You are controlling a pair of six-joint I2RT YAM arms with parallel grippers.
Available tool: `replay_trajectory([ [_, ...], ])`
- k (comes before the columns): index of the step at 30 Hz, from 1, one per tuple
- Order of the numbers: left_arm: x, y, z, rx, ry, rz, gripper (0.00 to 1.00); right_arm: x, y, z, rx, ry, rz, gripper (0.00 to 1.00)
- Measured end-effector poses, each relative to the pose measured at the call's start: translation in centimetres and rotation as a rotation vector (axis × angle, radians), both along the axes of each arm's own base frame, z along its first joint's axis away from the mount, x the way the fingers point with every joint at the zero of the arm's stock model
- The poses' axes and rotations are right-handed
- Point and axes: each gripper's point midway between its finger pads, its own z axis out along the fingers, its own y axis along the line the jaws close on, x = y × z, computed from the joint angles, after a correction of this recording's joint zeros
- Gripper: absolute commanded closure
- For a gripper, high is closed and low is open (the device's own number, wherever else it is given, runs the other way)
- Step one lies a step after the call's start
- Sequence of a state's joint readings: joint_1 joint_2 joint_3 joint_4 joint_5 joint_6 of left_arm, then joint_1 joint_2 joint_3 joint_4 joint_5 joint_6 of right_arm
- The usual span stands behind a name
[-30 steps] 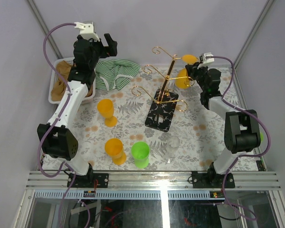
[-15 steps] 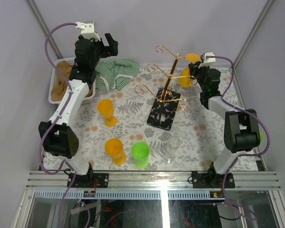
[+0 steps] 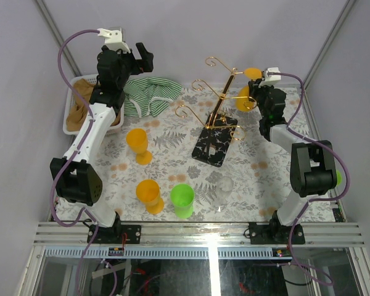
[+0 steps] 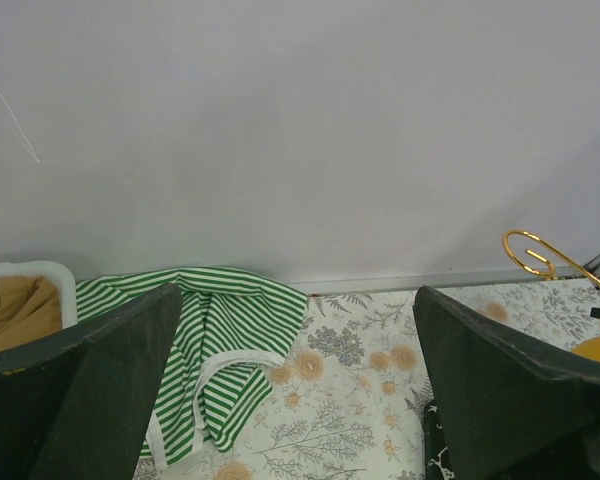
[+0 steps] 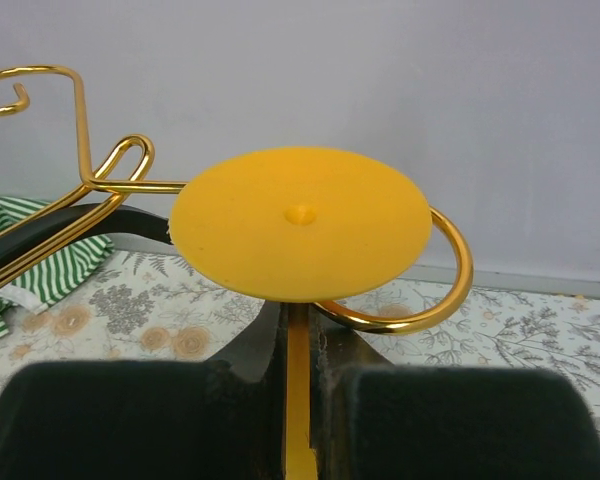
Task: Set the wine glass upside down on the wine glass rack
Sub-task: Turn the wine glass upside down at the wine rack.
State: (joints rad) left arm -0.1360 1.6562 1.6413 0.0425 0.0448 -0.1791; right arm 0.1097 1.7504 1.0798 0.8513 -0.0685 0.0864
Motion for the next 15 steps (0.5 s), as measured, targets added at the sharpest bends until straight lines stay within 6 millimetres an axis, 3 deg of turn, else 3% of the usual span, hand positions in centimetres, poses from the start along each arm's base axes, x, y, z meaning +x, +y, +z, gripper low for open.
replay_trajectory([
  [7,0.0,0.2,0.1,-0.005,-0.001,0.004,0.0,0.1,-1.1,-0.1,-0.021,-0.007,-0.061,0.99],
  [15,0.0,0.1,0.1,-0.009,-0.001,-0.003,0.0,-0.3,-2.0,-0.1,-0.029,-0.013,-0.105,0.9],
])
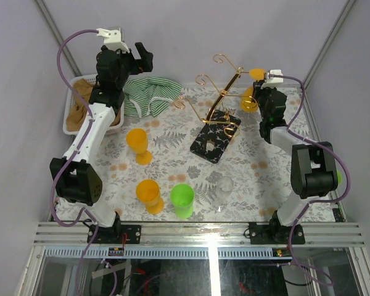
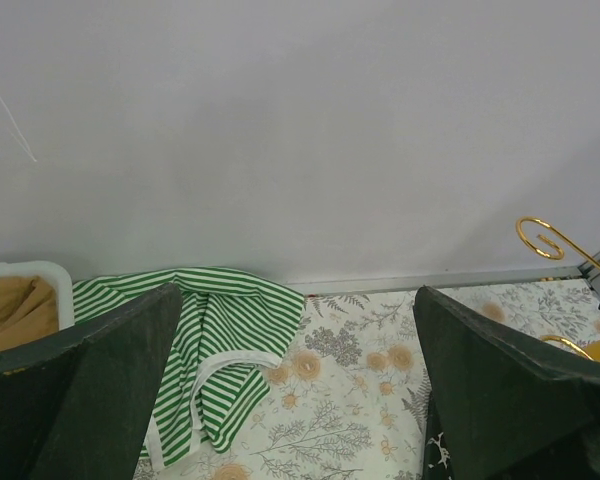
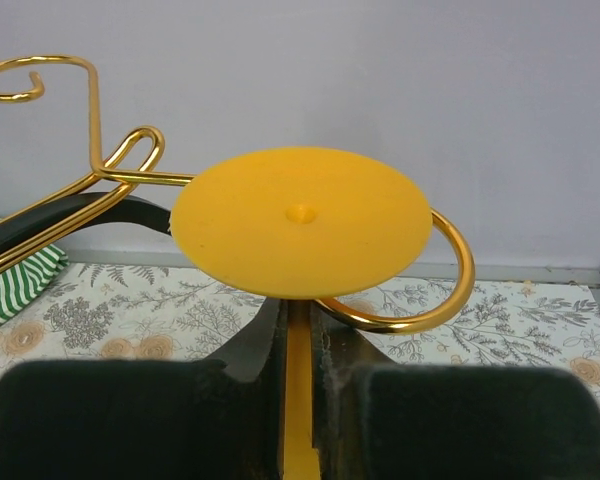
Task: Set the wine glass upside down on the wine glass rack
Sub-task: Turn the wine glass upside down at the wine rack.
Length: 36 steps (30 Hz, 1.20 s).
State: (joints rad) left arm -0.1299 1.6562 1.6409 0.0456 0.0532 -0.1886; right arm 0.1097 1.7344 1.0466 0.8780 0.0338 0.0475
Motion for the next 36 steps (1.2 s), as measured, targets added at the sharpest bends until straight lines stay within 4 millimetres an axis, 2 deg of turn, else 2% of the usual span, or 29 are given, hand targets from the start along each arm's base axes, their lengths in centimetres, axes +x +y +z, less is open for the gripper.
replay_trajectory([
  [6,0.0,-0.2,-0.2,-0.001,0.001,-0.01,0.0,-0.4,-0.3,0.0,0.0,-0.009,-0.016,0.89],
  [11,0.0,-0.2,-1.4,-0.004,0.027,-0.01,0.0,-0.7,-0.8,0.0,0.0,-0.013,-0.038,0.78],
  [16,0.0,-0.2,-1.7,-0.008,0.033,-0.011,0.0,-0.8,-1.3,0.0,0.002,-0.018,-0.066,0.77],
  [21,0.0,-0.2,-1.7,-0.009,0.033,-0.011,0.0,-0.9,-2.1,0.0,0.007,-0.025,-0.112,0.74],
  [24,0.0,-0.3,-1.7,-0.01,0.031,-0.011,0.0,-1.1,-3.4,-0.2,0.002,-0.023,-0.17,0.71],
  [29,0.0,-0.3,-1.5,-0.016,0.024,-0.016,0.0,-1.4,-5.1,-0.8,-0.006,-0.014,-0.241,0.7],
  [36,0.1,-0.3,-1.2,-0.019,0.014,-0.016,0.0,-2.2,-5.5,-0.3,-0.014,-0.021,-0.256,0.72],
])
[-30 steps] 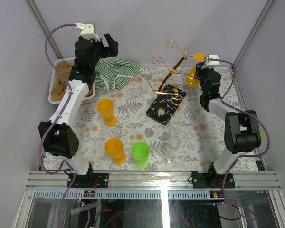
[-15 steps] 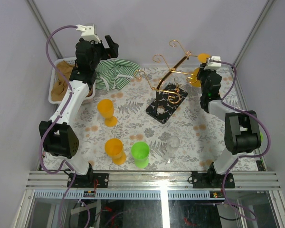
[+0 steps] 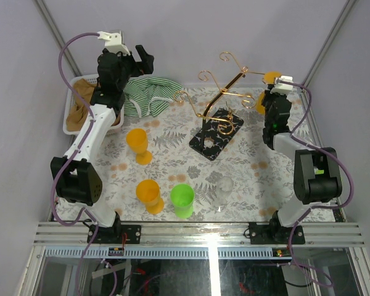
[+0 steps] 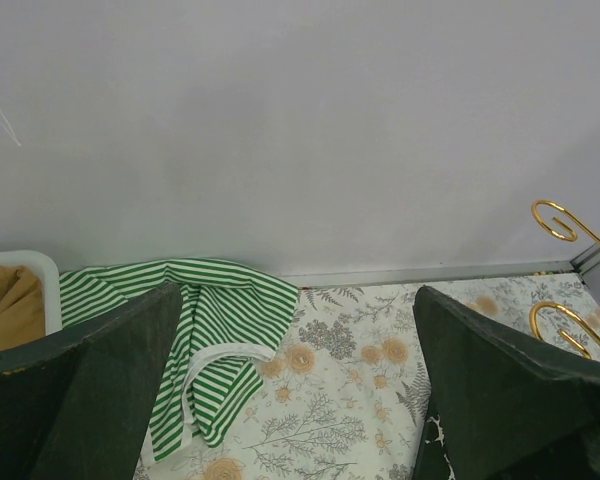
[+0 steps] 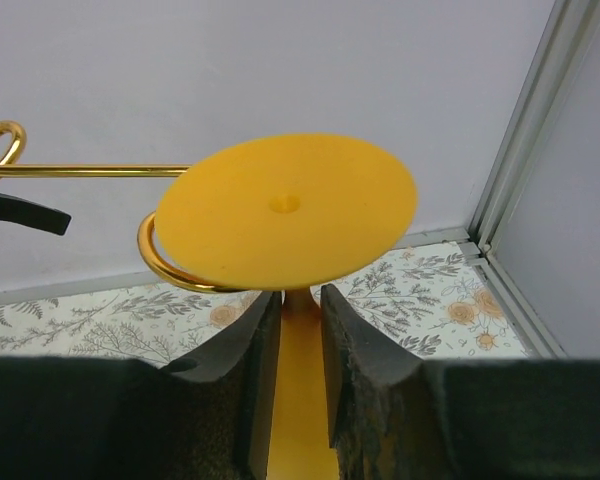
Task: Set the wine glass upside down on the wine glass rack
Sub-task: Turn the wine glass upside down at the wine rack.
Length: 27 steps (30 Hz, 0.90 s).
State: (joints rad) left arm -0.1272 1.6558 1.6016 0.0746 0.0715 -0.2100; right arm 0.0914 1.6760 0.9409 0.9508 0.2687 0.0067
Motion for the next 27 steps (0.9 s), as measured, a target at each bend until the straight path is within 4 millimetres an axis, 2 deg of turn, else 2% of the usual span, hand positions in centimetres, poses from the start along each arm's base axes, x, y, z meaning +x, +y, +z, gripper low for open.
replay_trajectory([
  [8,0.0,0.2,-0.1,-0.006,0.002,0.004,0.0,-2.0,0.4,1.1,-0.011,-0.006,0.033,0.7],
  [15,0.1,0.2,-1.3,-0.006,0.026,0.004,0.0,-4.3,1.5,2.0,-0.017,-0.013,0.095,0.69],
  [24,-1.0,0.3,-1.0,-0.011,0.023,0.005,0.0,-6.8,3.4,-0.3,-0.023,0.061,0.158,0.67],
  [27,-1.4,0.4,-0.4,-0.012,0.011,0.005,0.0,-7.9,3.7,-0.1,-0.025,0.078,0.17,0.64],
])
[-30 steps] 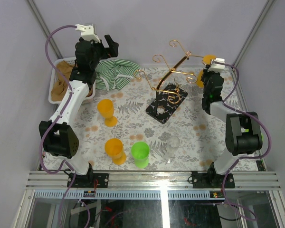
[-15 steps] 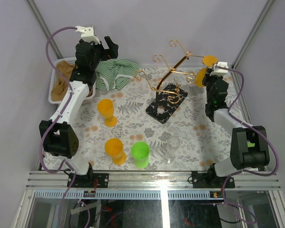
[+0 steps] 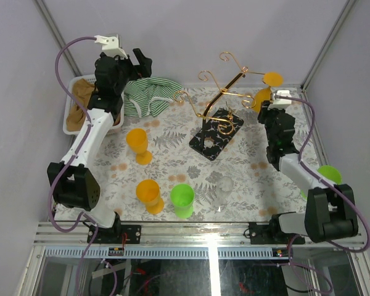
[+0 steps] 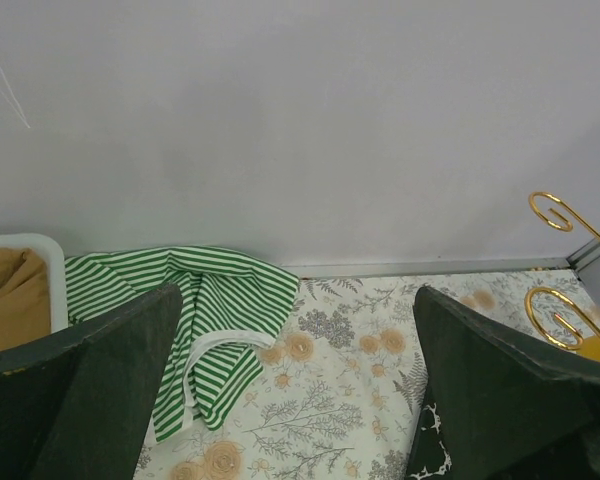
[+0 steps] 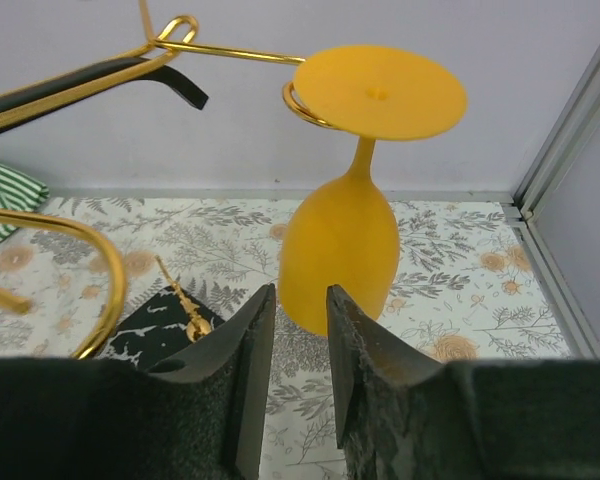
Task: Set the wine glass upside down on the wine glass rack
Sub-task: Turn the wine glass upside down at the wine rack, then pick up the wine glass at the center of the board.
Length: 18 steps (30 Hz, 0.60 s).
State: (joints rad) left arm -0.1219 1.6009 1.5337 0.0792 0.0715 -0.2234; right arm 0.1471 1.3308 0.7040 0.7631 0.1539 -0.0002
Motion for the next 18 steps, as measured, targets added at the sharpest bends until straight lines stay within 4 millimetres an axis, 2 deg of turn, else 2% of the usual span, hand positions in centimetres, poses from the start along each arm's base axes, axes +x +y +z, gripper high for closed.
replay_trajectory([
  [3,-0.1,0.0,0.2,0.0,0.0,-0.002,0.0,-1.5,0.4,1.2,0.0,0.007,0.02,0.55],
  [7,-0.3,-0.2,0.3,0.005,0.031,-0.015,0.0,-3.8,0.0,2.9,0.008,0.074,0.013,0.54],
  [11,0.0,-0.2,2.1,0.006,0.047,-0.013,0.0,-5.1,-2.0,6.6,0.024,0.158,-0.105,0.53],
  [15,0.3,0.0,3.3,0.014,0.097,0.004,0.0,-6.5,-4.1,10.7,0.027,0.21,-0.223,0.38],
  [18,0.2,0.3,2.0,0.03,0.176,0.015,0.0,-6.5,-4.6,13.6,0.026,0.227,-0.258,0.33],
])
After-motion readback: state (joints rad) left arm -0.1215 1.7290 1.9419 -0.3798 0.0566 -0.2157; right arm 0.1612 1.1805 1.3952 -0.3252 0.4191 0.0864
